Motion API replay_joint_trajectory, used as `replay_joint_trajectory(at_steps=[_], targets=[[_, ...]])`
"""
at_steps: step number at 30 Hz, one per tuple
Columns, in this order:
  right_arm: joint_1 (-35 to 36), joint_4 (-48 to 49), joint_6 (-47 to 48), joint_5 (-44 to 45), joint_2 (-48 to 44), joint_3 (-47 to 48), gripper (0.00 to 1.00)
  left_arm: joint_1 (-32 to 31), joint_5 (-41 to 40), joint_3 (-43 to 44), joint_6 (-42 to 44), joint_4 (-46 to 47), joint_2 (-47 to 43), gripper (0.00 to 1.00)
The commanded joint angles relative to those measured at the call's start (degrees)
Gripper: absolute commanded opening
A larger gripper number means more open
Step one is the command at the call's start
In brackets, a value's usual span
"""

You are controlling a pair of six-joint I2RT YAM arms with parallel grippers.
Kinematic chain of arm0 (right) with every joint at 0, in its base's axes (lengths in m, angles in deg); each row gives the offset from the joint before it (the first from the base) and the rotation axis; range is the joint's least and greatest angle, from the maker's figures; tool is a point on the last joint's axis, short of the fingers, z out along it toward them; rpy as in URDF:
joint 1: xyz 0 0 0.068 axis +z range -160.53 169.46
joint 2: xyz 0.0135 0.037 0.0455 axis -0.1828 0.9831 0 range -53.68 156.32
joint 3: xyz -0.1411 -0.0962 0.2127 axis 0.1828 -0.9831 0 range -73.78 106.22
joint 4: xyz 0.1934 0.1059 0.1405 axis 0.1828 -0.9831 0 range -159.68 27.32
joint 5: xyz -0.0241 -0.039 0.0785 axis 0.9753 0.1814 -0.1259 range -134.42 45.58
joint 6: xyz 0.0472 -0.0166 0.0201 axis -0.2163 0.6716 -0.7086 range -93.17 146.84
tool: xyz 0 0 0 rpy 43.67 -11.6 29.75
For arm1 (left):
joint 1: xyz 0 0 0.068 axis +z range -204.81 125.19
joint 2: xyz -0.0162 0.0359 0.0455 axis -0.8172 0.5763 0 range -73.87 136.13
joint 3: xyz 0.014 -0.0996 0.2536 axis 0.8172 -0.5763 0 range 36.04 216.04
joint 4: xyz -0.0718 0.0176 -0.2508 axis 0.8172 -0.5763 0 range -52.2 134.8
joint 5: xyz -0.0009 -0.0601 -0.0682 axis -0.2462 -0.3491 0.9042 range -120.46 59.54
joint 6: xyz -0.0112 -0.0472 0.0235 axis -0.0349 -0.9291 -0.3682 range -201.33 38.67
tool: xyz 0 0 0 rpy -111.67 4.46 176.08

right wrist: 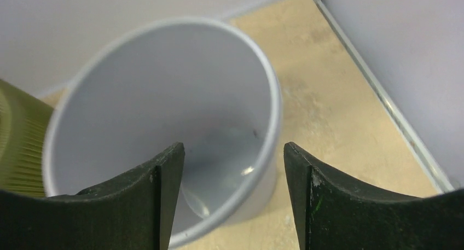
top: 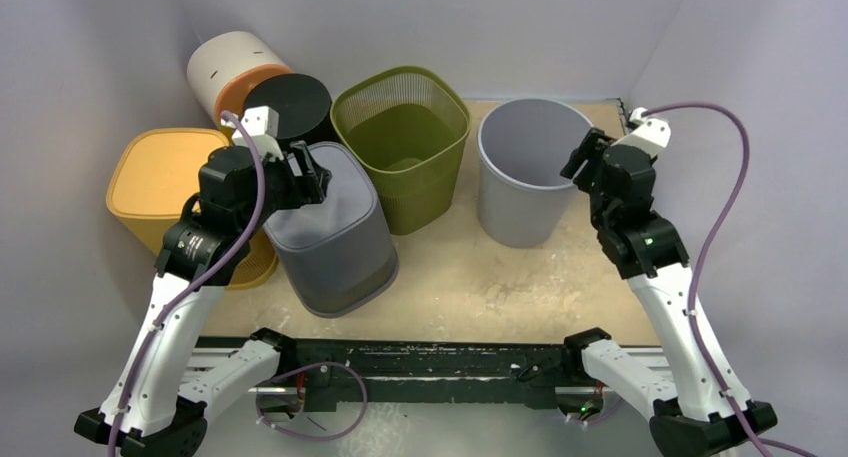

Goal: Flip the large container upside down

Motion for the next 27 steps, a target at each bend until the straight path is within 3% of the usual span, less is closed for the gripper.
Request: replay_joint_trajectory(at_steps=[1,7,11,19,27], targets=[[-0.12,1.35,9.39,-7.53,1.53,10.39,0.67,0.06,0.88,-1.81,0.30,3.07,-0.94,0.70],[0.00,0.02,16.38,-30.73,7.66,14.70,0.59,0.03,1.33,-3.61,-0.25,4.42,-0.94,0.71],[1.19,0.93,18.40,-39.35,10.35,12.95,0.55,0.05,1.15,-4.18,-0.38,4.44,-1.05,0.71],[10.98,2.01,19.25,-37.08,12.00,8.73,0.55,0.08,0.76,-4.65,-0.36,4.19,-1.10,0.72],[11.68,2.81,19.19,-31.82,10.43,5.11,0.56,0.02,1.12,-4.71,-0.69,4.24,-1.19,0.72]])
